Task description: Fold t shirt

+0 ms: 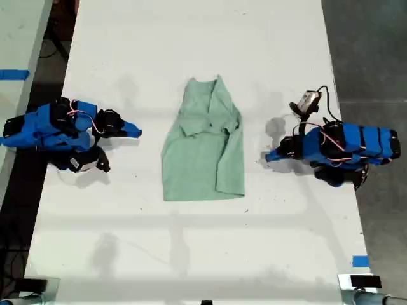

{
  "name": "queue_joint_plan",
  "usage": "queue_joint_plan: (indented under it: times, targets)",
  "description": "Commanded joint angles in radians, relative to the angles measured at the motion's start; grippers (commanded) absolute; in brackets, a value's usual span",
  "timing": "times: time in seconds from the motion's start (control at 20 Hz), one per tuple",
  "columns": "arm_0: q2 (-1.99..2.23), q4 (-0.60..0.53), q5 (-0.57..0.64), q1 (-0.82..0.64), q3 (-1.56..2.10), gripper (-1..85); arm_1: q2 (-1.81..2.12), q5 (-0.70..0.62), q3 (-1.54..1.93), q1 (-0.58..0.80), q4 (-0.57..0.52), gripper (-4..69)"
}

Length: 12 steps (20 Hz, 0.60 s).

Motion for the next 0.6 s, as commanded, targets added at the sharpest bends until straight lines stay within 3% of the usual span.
queue_joint_plan:
  times: [0.0,0.4,0.55]
  targets:
    - [0.009,0.002,-0.015,0.012,0.011,0.0,0.015,0.014,0.060,0.011,0.008,0.7]
    - [0.009,0.002,-0.023,0.060,0.018,0.0,0.015,0.014,0.060,0.011,0.008,0.7]
    - [-0.008,-0.005,-0.143,0.098,-0.046,-0.1,0.015,0.017,0.060,0.014,0.008,0.7]
